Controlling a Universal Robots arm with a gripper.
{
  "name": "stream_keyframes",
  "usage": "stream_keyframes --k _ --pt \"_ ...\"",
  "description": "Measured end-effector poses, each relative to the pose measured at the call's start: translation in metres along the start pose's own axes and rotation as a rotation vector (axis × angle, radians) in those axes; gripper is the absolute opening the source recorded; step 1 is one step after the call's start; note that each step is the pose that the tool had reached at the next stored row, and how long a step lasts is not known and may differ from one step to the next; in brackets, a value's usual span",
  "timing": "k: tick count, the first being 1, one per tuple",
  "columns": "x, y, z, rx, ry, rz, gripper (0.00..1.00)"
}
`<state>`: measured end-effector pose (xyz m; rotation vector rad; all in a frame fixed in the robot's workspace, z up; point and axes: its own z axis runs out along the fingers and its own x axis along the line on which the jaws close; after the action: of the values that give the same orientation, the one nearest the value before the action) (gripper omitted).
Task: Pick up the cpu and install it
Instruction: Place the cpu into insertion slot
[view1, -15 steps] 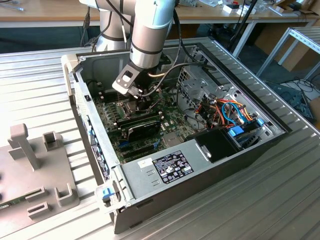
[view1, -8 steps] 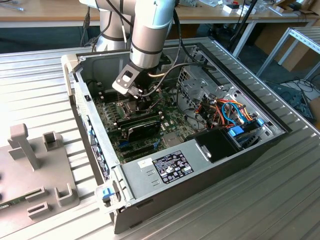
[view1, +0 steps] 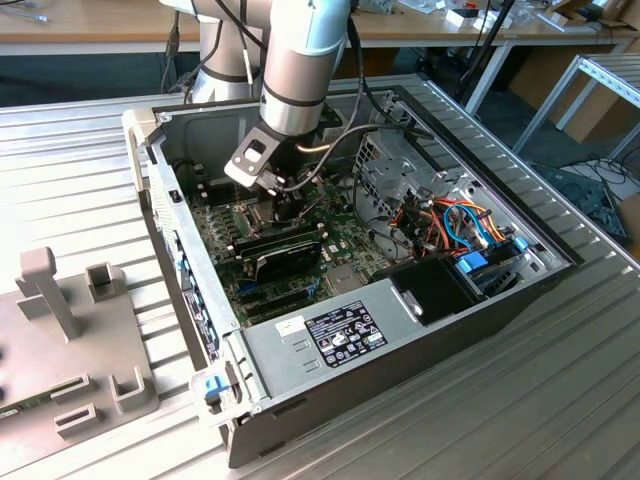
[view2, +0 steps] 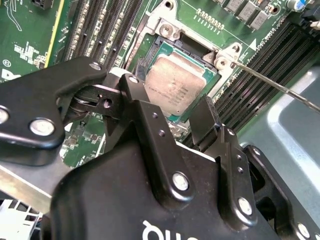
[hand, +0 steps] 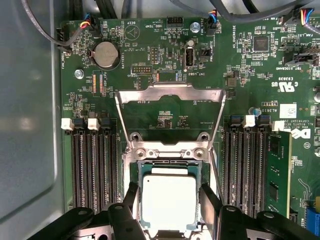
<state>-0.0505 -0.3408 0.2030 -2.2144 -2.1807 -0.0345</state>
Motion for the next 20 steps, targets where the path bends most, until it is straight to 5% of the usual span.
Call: stream_keyframes --k 8,13,20 --pt "0.0002 0.0 0.0 0.0003 -0.001 0.0 0.61" --pt "0.0009 0.0 0.0003 -0.0001 -0.0139 0.0 0.61" --pt "0.0031 -0.0002 0.0021 -0.0001 -0.0144 0.0 0.61"
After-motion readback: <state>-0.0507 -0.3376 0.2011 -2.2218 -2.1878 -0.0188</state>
